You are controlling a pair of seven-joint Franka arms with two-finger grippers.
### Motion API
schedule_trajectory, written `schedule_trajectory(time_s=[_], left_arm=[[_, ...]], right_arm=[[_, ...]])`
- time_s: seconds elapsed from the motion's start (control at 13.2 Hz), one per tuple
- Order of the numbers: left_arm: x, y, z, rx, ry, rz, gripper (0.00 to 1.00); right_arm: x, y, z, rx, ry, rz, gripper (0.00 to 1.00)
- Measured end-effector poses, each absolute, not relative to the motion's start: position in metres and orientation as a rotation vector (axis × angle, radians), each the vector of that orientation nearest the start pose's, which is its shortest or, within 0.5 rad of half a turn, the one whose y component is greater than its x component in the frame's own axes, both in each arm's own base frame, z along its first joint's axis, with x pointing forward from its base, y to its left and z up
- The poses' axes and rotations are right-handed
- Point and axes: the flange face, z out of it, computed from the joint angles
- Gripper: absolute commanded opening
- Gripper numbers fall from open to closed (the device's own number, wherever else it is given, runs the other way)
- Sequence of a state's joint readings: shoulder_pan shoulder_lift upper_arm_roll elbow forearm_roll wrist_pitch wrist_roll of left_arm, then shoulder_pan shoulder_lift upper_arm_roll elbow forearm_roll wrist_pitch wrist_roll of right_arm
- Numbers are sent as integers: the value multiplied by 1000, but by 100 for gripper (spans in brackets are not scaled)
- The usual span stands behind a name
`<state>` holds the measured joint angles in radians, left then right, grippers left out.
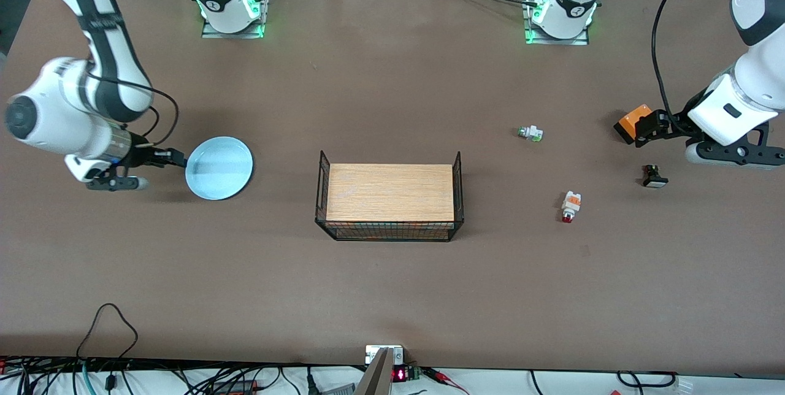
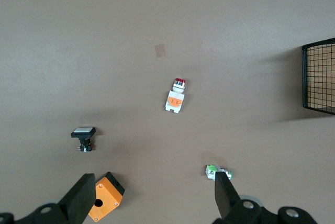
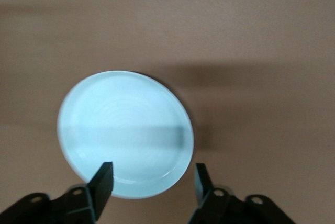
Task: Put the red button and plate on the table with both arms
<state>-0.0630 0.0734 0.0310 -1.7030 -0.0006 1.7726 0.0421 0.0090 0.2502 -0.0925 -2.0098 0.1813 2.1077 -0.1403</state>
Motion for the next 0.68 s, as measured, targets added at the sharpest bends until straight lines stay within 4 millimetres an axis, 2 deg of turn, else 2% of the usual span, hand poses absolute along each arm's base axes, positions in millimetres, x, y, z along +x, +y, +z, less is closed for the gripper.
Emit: schedule_trajectory(time_s=[0.15, 0.38, 0.68], left_arm=[[586, -19, 537, -3138, 116, 6, 100], [586, -19, 537, -3138, 116, 7, 100], [586, -17, 537, -3137, 110, 6, 100]], right_arm=[[592, -19, 370, -2983, 127, 209, 100], [605, 11, 424, -2995, 84, 244, 100], [615, 26, 511, -3110, -35, 209, 100]])
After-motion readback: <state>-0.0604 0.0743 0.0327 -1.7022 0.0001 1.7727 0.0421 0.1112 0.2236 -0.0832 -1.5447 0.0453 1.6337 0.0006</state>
